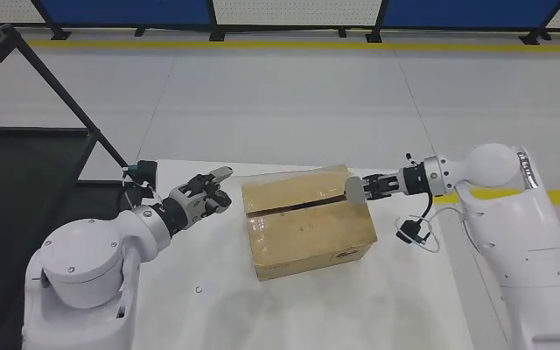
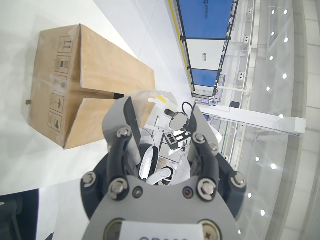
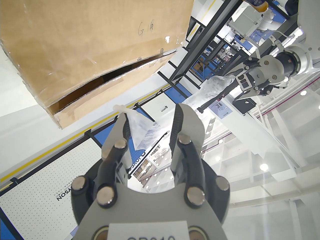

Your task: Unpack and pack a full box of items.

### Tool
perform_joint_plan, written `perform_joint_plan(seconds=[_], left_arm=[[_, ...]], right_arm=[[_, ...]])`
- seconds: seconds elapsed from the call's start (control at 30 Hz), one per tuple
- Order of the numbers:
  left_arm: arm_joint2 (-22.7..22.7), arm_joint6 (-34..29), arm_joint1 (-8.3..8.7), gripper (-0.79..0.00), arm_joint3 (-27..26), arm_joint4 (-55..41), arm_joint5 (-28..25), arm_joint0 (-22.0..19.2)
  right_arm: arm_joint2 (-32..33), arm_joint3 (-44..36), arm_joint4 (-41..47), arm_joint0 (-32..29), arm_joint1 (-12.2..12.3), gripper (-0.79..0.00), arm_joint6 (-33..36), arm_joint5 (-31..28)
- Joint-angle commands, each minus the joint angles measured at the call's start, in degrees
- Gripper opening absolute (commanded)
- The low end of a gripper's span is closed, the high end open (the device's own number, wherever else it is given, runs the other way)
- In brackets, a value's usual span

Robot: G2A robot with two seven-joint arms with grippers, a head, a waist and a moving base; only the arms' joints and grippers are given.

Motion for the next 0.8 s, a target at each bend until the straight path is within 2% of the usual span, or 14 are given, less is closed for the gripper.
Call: perform_joint_plan(seconds=[0.0,0.2,0.33,0.57,0.77], left_arm=[[0.0,1.7,0.01,-0.785,0.0,-1.2,-1.8,1.4],[0.0,2.5,0.54,-0.785,-0.2,-3.0,-1.6,2.1],[-0.4,0.2,1.27,-0.785,-0.2,-3.9,-0.3,1.9],[0.1,-2.9,3.52,-0.785,0.1,-3.6,-2.3,2.9],[-0.5,-3.8,5.51,-0.785,0.0,-4.4,-3.1,3.9]], right_arm=[[0.4,-0.8,0.2,-0.5,0.2,-0.785,0.1,-0.9],[1.1,-0.6,0.2,-0.4,0.2,-0.785,-1.9,-2.5],[-0.4,0.4,0.2,0.2,0.1,-0.785,-1.9,-4.0],[-5.8,3.3,0.2,2.0,-0.2,-0.785,-1.9,-7.3],[-6.1,6.2,0.2,3.3,-1.2,-0.785,-1.9,-8.0]])
